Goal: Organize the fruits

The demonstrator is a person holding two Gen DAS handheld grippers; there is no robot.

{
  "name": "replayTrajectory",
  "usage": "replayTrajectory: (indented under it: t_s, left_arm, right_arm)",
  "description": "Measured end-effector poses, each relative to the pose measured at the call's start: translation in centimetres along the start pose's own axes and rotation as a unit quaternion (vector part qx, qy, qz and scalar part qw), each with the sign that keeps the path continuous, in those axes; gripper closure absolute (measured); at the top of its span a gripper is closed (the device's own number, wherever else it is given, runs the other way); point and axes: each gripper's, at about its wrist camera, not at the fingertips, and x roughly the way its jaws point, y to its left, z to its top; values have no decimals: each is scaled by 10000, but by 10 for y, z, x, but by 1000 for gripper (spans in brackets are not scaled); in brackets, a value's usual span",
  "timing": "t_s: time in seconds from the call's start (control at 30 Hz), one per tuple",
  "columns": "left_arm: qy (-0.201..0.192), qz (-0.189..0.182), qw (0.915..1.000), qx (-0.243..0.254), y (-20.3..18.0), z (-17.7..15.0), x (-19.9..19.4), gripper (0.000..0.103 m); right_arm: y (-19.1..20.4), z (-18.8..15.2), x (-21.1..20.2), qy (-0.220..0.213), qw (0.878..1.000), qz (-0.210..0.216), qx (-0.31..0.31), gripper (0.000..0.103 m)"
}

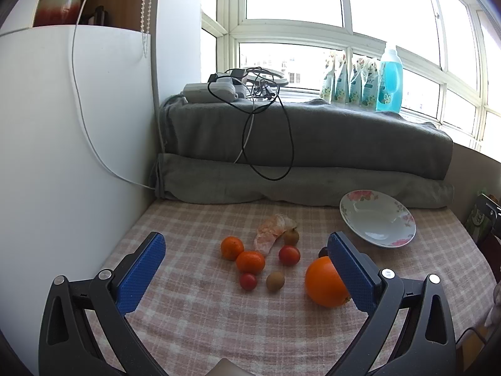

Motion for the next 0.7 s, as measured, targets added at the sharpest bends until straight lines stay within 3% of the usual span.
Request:
replayTrajectory:
  t_s: [0.7]
  left_arm:
    - [-14,-20,10000,-13,1,1,0,0]
  right_arm:
    - [-1,-1,1,4,10000,12,5,0]
